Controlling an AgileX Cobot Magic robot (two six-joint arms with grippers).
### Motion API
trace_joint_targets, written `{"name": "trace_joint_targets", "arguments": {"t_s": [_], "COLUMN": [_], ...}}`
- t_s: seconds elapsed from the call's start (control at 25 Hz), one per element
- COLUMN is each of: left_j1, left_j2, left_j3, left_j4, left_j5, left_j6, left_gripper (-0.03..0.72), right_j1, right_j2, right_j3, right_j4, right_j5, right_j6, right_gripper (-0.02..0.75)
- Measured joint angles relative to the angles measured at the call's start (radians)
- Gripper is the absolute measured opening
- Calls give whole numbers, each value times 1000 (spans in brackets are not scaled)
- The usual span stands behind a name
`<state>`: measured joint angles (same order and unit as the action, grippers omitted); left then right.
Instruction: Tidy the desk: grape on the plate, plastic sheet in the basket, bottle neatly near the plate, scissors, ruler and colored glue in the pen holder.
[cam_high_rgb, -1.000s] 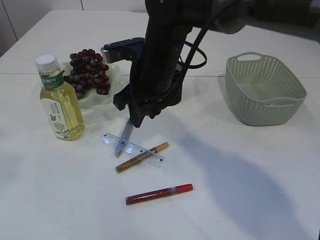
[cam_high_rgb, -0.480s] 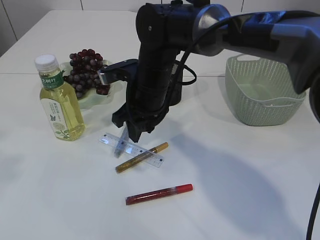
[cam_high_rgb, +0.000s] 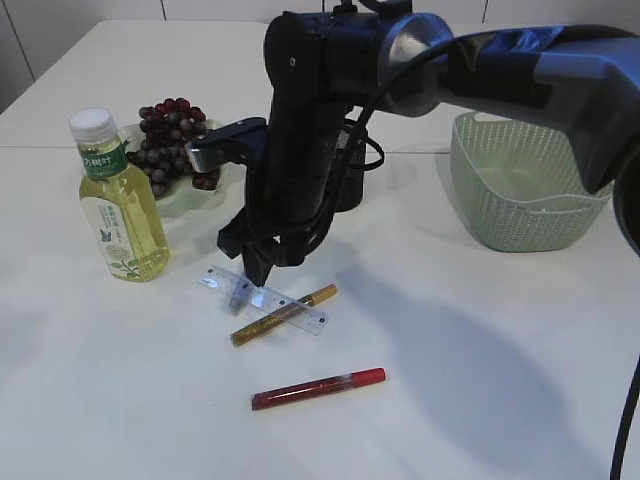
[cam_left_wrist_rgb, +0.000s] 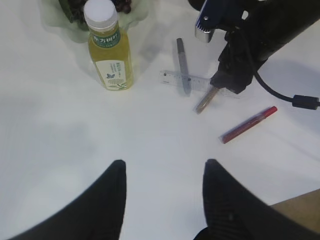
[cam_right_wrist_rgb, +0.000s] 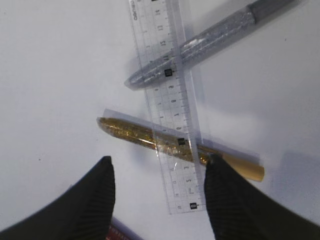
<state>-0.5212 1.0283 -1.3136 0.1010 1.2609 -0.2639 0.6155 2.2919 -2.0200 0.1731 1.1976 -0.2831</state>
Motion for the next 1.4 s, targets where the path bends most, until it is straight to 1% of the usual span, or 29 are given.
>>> {"name": "trace_joint_targets", "arguments": {"t_s": [0.24,0.48,0.72,1.4], "left_j1": [0,0,0,0], "left_j2": [0,0,0,-2], "left_j3": [0,0,0,0], "left_j4": [0,0,0,0], "left_j5": [0,0,0,0], "left_j6": [1,1,1,1], "left_gripper": [352,351,351,349], "right_j1": [0,0,2,8], "right_j2": [5,50,108,182], "right_j3": [0,-18,-102,-116], "right_j4": [25,28,29,34], "right_j5": [-60,-58,-54,-39], "right_j6": [-18,-30,-30,-30], "right_gripper": [459,459,459,459]}}
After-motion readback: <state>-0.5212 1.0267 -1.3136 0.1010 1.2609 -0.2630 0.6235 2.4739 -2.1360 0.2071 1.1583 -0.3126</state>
